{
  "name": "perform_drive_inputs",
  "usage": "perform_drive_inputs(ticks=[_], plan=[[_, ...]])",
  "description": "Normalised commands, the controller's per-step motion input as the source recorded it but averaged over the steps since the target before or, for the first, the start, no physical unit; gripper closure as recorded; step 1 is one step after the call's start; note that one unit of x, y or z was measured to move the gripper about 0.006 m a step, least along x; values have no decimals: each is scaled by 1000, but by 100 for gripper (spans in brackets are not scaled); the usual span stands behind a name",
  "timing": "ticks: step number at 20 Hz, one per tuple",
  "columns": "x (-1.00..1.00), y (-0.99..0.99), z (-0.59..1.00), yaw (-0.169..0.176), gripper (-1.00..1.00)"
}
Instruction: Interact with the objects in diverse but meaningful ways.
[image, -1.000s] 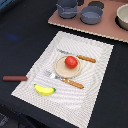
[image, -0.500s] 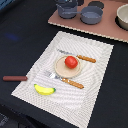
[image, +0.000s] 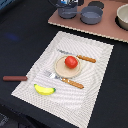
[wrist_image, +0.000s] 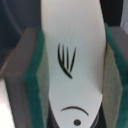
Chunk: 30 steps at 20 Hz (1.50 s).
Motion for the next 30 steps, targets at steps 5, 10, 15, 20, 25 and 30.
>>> perform_drive_inputs(ticks=[5,10,15,20,25,30], plan=[[-615,0,17,0,-100],[-519,0,23,0,-100],[-365,-18,642,-3,-100],[197,-215,1000,-71,-100],[734,-275,1000,-125,-100],[789,-379,690,-121,-100]])
